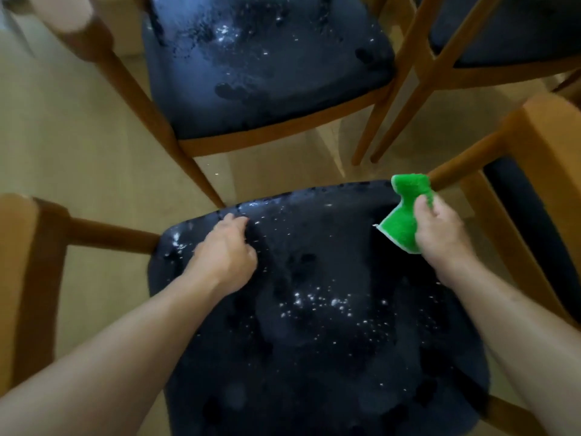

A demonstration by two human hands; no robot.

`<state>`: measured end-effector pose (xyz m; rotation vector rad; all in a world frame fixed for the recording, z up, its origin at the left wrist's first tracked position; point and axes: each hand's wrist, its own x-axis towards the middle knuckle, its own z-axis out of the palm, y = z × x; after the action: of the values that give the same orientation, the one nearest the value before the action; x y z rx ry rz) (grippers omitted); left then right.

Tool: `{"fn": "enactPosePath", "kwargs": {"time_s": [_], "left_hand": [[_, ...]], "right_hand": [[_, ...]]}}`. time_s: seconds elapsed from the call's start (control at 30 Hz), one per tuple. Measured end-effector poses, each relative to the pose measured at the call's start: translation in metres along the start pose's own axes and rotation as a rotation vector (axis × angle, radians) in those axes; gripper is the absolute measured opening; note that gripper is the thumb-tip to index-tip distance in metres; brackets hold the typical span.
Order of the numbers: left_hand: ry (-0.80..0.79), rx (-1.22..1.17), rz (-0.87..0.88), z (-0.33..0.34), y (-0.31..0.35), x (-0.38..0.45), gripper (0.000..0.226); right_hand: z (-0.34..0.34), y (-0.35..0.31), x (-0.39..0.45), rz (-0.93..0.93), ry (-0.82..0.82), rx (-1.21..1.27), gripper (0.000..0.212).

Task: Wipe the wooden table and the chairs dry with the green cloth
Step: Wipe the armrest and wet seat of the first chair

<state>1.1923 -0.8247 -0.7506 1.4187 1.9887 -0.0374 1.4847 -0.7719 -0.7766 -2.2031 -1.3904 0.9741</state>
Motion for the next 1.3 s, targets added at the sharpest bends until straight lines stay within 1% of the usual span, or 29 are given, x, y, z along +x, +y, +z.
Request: {"fn": "enactPosePath", "kwargs": {"time_s": [0.07, 0.1, 0.13, 0.2, 0.27, 0.3, 0.37, 0.47, 0.5, 0.57, 0.63, 0.73, 0.83, 0.9, 0.97, 1.0, 1.07, 1.13, 1.2, 1.3], "left_hand": [[-0.028, 0.025, -0.044, 0.003, -0.003, -0.006, 0.062], [-0.028, 0.044, -0.063, 0.006, -0.007, -0.009, 0.064], [-0.017, 0.061, -0.081, 0.007, -0.012, -0.011, 0.065], [0.003, 0.062, -0.123, 0.007, -0.023, -0.014, 0.065], [-0.016, 0.059, -0.169, 0.005, -0.033, -0.014, 0.066], [-0.028, 0.075, -0.189, 0.004, -0.037, -0.013, 0.066], [-0.033, 0.105, -0.237, 0.003, -0.044, -0.011, 0.067], [-0.035, 0.098, -0.339, 0.006, -0.053, -0.009, 0.073], [-0.047, 0.086, -0.367, 0.007, -0.056, -0.01, 0.075], [-0.084, 0.055, -0.406, 0.01, -0.06, -0.012, 0.075], [-0.115, 0.024, -0.428, 0.011, -0.062, -0.015, 0.075], [-0.114, -0.025, -0.471, 0.012, -0.066, -0.02, 0.08], [-0.116, -0.062, -0.517, 0.008, -0.071, -0.021, 0.08], [-0.141, -0.041, -0.528, 0.007, -0.077, -0.019, 0.072], [-0.151, -0.023, -0.514, 0.008, -0.084, -0.017, 0.061], [-0.15, -0.032, -0.507, 0.009, -0.087, -0.016, 0.059], [-0.146, -0.062, -0.501, 0.012, -0.09, -0.013, 0.063], [-0.158, -0.075, -0.516, 0.013, -0.09, -0.011, 0.067], [-0.2, -0.08, -0.542, 0.012, -0.09, -0.009, 0.076], [-0.198, -0.133, -0.533, 0.014, -0.091, -0.013, 0.086]], "right_hand": [[0.011, 0.004, 0.003, 0.014, -0.179, -0.168, 0.049], [0.017, 0.006, 0.003, -0.011, -0.232, -0.227, 0.05], [0.023, 0.007, 0.004, -0.036, -0.251, -0.261, 0.051], [0.031, 0.005, 0.004, -0.025, -0.227, -0.284, 0.056], [0.036, 0.002, 0.006, 0.05, -0.189, -0.285, 0.061], [0.038, 0.001, 0.006, 0.057, -0.176, -0.293, 0.061], [0.044, -0.003, 0.006, 0.013, -0.145, -0.315, 0.058], [0.052, -0.015, 0.001, 0.006, -0.1, -0.301, 0.056], [0.058, -0.02, -0.001, -0.013, -0.125, -0.322, 0.055], [0.076, -0.033, -0.013, -0.105, -0.258, -0.389, 0.054], [0.1, -0.048, -0.034, -0.208, -0.388, -0.356, 0.054], [0.122, -0.062, -0.062, -0.354, -0.472, -0.333, 0.051], [0.116, -0.056, -0.057, -0.399, -0.453, -0.322, 0.051], [0.102, -0.049, -0.046, -0.397, -0.394, -0.299, 0.051], [0.083, -0.044, -0.031, -0.327, -0.297, -0.312, 0.052], [0.072, -0.043, -0.023, -0.277, -0.238, -0.321, 0.054], [0.053, -0.046, -0.014, -0.188, -0.147, -0.274, 0.06], [0.047, -0.057, -0.019, -0.15, -0.146, -0.17, 0.061], [0.058, -0.071, -0.035, -0.209, -0.253, -0.181, 0.06], [0.095, -0.081, -0.06, -0.299, -0.539, -0.33, 0.05]]}}
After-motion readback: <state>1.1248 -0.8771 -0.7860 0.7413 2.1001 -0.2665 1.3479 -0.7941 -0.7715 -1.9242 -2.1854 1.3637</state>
